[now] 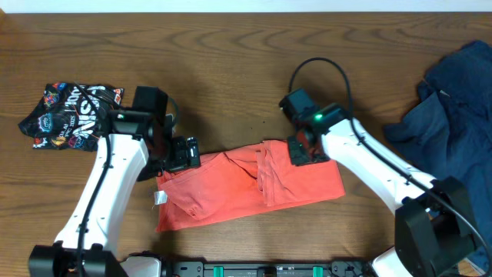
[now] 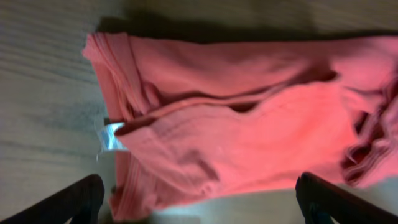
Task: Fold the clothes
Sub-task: 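Fold the strip's right end leftward toward the left gripper with the right gripper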
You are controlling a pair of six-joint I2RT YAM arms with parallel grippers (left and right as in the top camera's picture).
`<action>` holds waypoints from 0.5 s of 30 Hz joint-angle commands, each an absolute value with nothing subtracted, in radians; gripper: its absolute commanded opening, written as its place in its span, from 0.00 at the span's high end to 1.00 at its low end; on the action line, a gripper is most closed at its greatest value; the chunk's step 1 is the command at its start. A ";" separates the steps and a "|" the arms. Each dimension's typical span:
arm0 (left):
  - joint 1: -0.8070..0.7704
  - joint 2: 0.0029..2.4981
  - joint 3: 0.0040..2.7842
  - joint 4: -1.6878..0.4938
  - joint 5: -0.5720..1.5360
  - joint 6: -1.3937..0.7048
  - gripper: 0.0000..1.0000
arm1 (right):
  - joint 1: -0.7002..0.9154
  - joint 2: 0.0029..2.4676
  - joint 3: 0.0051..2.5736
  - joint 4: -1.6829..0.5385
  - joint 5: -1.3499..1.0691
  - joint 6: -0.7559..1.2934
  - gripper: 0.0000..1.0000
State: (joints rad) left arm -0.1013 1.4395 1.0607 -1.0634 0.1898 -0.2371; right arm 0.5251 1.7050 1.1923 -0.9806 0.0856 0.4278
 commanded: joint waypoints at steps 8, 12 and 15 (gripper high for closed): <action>-0.101 1.631 0.938 -0.903 0.115 -0.284 0.00 | 0.450 1.662 1.213 -1.044 0.067 0.410 0.64; -0.102 1.707 0.937 -0.850 0.130 -0.290 0.00 | 0.450 1.662 1.213 -1.040 0.066 0.411 0.64; -0.102 1.758 0.937 -0.785 0.150 -0.290 0.15 | 0.448 1.662 1.212 -1.036 0.067 0.411 0.64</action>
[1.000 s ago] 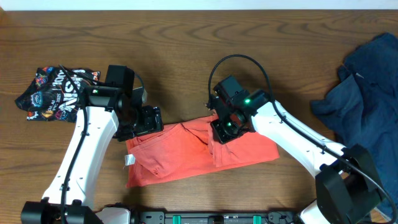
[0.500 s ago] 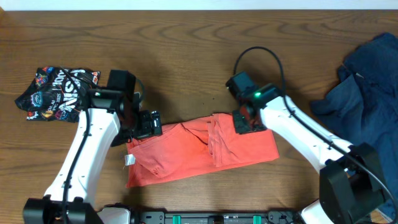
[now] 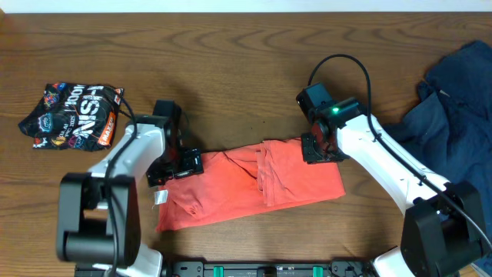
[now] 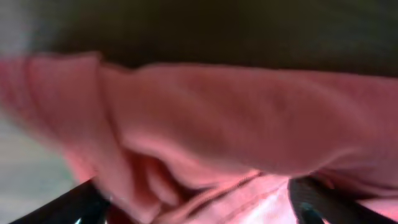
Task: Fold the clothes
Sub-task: 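Fold the strip's right end leftward toward the left gripper with the right gripper, then fold the strip's left end rightward over the middle with the left gripper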
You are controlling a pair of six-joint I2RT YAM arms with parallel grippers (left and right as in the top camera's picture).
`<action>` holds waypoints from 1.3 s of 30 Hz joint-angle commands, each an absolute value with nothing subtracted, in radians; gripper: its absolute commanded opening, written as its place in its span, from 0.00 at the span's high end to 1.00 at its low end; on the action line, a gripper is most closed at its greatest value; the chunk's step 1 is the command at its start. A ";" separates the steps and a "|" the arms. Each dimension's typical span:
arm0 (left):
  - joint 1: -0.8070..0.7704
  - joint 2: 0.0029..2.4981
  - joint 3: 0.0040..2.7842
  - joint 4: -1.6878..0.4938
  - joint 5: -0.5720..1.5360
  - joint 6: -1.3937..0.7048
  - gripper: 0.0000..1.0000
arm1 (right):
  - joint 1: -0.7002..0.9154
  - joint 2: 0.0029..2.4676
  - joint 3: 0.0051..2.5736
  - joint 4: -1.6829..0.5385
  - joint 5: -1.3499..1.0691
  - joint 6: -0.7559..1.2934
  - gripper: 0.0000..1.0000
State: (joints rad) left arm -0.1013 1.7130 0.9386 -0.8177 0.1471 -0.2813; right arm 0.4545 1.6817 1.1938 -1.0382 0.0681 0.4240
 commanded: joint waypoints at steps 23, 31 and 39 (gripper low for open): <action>0.030 1.725 1.137 -0.722 0.043 -0.167 0.02 | 0.443 1.662 1.213 -0.935 0.071 0.411 0.61; 0.069 1.762 1.088 -0.736 0.044 -0.097 0.02 | 0.443 1.662 1.213 -0.939 0.071 0.411 0.60; 0.082 1.869 1.082 -0.721 0.222 0.061 0.02 | 0.438 1.662 1.213 -0.946 0.072 0.411 0.60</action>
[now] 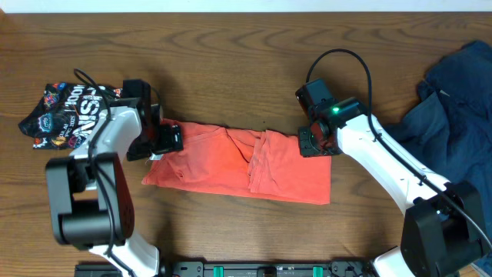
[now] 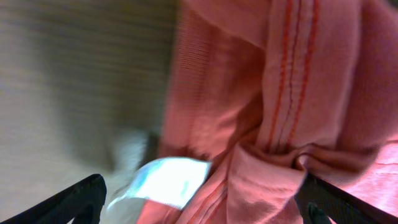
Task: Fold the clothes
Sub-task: 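Fold the strip's left end rightward over the middle with the left gripper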
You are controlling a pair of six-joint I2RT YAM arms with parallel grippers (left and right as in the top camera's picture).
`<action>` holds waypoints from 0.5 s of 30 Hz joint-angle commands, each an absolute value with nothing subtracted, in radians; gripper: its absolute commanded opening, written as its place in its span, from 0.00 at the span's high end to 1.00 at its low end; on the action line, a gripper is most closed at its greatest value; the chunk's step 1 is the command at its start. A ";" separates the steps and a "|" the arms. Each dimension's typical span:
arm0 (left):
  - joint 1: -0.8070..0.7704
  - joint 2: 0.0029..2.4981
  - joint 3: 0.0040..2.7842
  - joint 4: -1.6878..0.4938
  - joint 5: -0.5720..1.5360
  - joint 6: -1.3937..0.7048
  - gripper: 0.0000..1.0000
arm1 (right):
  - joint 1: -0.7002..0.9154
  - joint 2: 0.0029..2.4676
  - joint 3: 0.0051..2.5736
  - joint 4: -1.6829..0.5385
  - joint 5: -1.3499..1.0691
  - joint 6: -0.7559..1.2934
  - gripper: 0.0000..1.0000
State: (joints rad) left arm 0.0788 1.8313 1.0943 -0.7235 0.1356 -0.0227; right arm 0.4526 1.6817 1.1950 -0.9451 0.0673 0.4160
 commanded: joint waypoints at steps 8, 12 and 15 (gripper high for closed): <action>0.082 1.956 1.082 -0.737 0.271 0.060 0.12 | 0.433 1.662 1.212 -0.947 0.072 0.410 0.60; 0.082 1.954 1.082 -0.756 0.277 0.059 0.68 | 0.432 1.662 1.213 -0.946 0.077 0.411 0.60; 0.082 1.954 1.085 -0.759 0.277 0.055 0.89 | 0.424 1.662 1.213 -0.946 0.082 0.411 0.61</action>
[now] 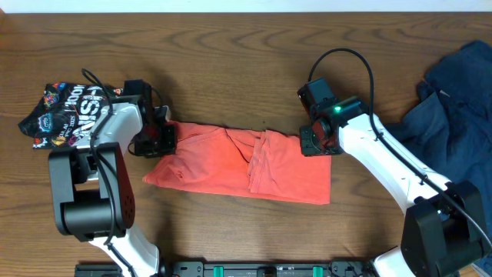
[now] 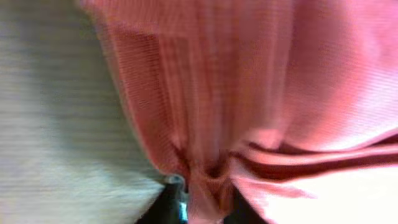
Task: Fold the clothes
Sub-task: 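Fold the strip's left end rightward over the middle with the left gripper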
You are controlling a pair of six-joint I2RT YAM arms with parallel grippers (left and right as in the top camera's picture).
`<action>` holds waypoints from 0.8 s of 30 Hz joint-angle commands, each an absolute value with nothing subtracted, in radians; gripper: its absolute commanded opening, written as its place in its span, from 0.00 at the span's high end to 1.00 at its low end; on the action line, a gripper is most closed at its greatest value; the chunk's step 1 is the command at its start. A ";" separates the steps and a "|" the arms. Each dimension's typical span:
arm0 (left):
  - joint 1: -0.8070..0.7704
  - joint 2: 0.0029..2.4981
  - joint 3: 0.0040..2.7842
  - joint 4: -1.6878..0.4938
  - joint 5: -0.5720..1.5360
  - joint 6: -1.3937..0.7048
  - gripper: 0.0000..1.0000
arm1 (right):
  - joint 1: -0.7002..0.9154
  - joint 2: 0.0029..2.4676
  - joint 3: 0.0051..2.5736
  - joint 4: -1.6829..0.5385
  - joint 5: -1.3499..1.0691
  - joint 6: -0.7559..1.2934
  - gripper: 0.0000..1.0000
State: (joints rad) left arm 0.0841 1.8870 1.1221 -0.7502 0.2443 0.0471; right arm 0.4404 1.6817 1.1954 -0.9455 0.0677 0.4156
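An orange-red garment lies spread flat across the middle of the table, with a creased bunch near its centre. My left gripper is at its upper-left corner. In the left wrist view the gripper is shut on a pinched ridge of the garment, and a dark finger shows on each side of the fold. My right gripper rests on the garment's upper-right corner; its fingers are hidden under the wrist.
A black printed item lies at the far left, just behind my left arm. A heap of dark blue clothes fills the right side. The wooden table runs on behind the garment.
My left gripper's fingers stood wide apart around the garment's left corner and white label; now they are shut on a fold of that corner. The garment and right arm have barely moved.
The garment first lay rumpled near the table's front, my left gripper open over its left end and the right at its top edge. Then the left was low on the cloth, still open. Later the garment lay spread further back and left. Now the left grips its corner.
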 commanded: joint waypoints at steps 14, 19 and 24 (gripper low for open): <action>0.174 1.945 1.441 -1.023 0.092 -0.059 0.94 | 0.276 1.662 1.213 -0.965 0.084 0.379 0.63; 0.229 1.945 1.586 -1.124 0.093 -0.089 0.94 | 0.194 1.662 1.213 -0.986 0.090 0.353 0.64; 0.195 1.936 1.654 -1.280 0.157 -0.092 0.94 | 0.149 1.662 1.213 -0.988 0.090 0.324 0.64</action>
State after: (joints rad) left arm 0.2276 1.9480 1.6192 -1.2320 0.1230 -0.0700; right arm 0.1688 1.6817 1.1965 -0.9855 0.0799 0.3576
